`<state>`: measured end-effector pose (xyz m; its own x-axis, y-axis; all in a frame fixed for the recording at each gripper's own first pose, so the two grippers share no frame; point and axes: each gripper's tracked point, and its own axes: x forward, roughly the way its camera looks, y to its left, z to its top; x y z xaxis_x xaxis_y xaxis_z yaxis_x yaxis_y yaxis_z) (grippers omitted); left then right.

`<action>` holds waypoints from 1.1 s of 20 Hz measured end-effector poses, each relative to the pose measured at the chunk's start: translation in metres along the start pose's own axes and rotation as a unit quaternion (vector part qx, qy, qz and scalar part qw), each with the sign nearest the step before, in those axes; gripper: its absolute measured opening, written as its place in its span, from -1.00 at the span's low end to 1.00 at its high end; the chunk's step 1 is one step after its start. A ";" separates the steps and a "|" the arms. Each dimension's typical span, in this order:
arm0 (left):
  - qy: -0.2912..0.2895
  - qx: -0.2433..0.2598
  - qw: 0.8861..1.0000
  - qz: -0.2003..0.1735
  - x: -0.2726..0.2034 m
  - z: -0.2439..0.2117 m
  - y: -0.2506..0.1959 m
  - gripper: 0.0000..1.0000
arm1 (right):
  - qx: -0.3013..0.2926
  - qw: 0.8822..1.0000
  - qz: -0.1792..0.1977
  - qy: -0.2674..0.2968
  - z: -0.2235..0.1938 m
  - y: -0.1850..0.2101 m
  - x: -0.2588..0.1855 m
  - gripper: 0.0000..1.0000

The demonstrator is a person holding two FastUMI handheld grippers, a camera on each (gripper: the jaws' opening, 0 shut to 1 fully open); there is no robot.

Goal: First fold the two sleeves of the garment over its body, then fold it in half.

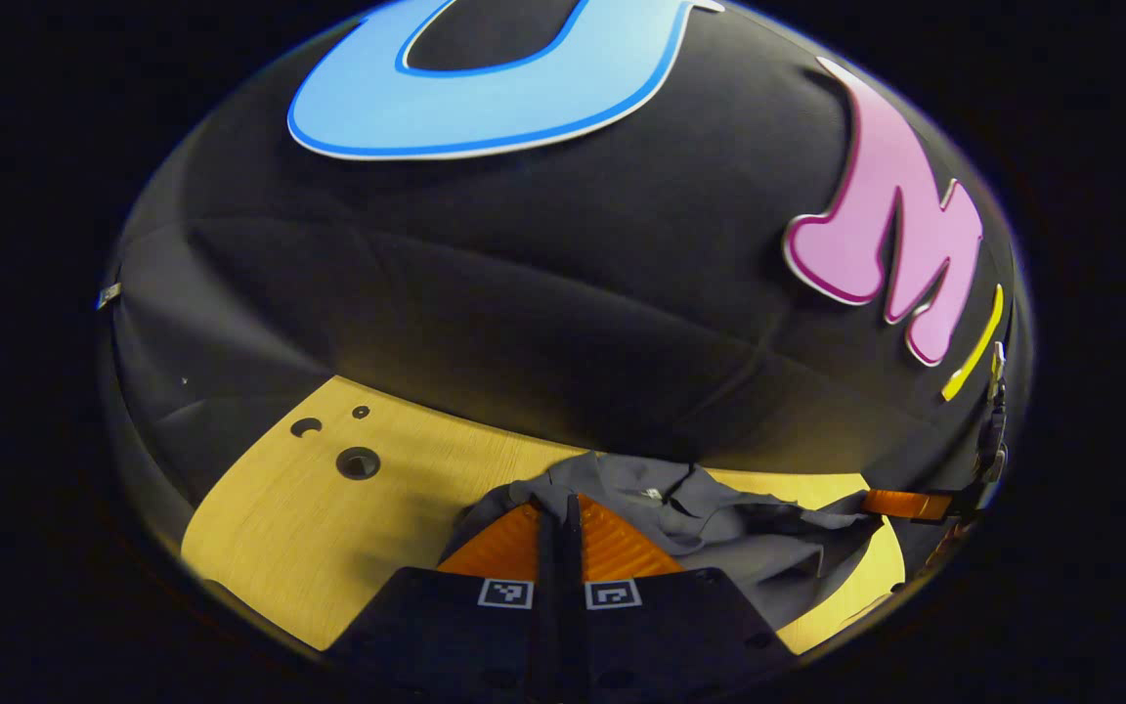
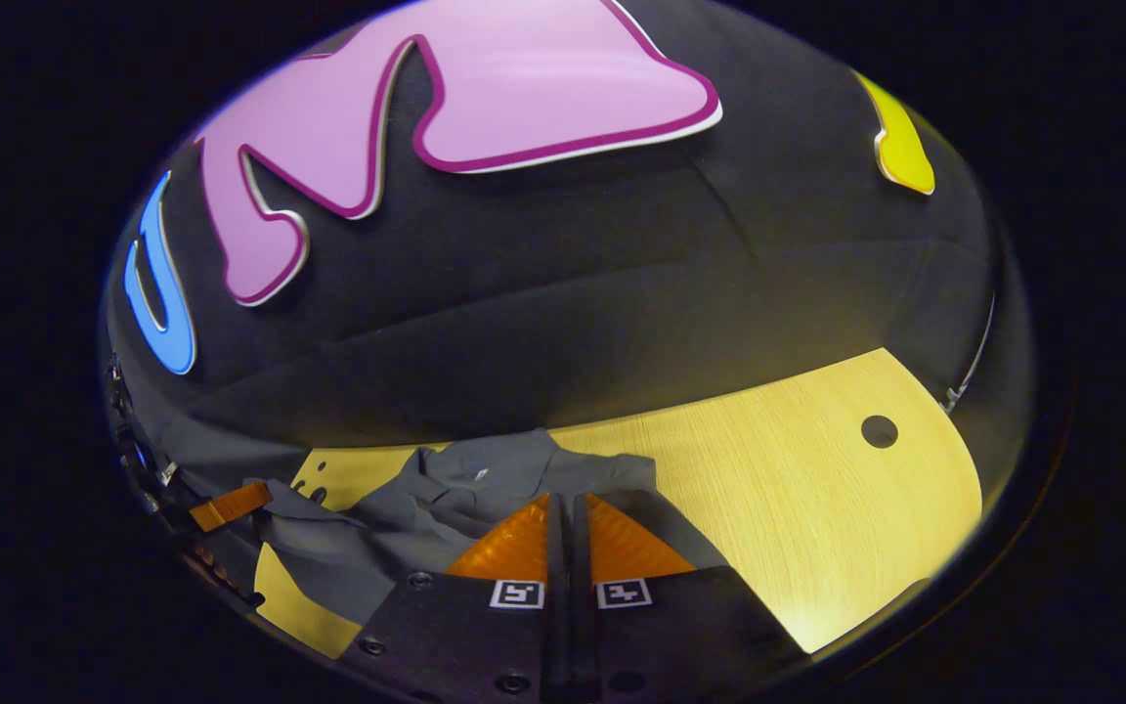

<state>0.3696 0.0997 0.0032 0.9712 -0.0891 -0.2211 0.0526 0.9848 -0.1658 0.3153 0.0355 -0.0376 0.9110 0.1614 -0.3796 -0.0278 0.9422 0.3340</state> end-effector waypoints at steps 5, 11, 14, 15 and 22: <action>-0.007 -0.003 1.000 -0.001 0.058 -0.010 0.014 -0.90 | 0.013 1.000 -0.020 -0.017 -0.005 -0.020 0.051 -0.91; 0.004 -0.004 1.000 -0.001 0.086 -0.027 0.019 -0.84 | 0.016 0.999 -0.044 0.001 -0.030 -0.030 0.078 -0.90; 0.006 0.011 1.000 0.000 0.080 -0.024 0.012 -0.69 | -0.012 0.999 -0.048 -0.011 -0.025 -0.029 0.066 -0.49; 0.004 0.021 1.000 0.001 0.075 -0.020 0.011 -0.54 | -0.023 0.999 -0.047 -0.015 -0.022 -0.027 0.063 -0.50; -0.029 0.049 0.998 -0.003 0.002 0.016 -0.011 0.83 | -0.046 0.997 -0.042 -0.047 -0.005 -0.008 -0.004 0.94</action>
<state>0.3745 0.0916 0.0200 0.9823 -0.0897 -0.1646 0.0789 0.9944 -0.0710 0.3100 0.0284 -0.0428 0.9461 0.0563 -0.3188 0.0166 0.9750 0.2217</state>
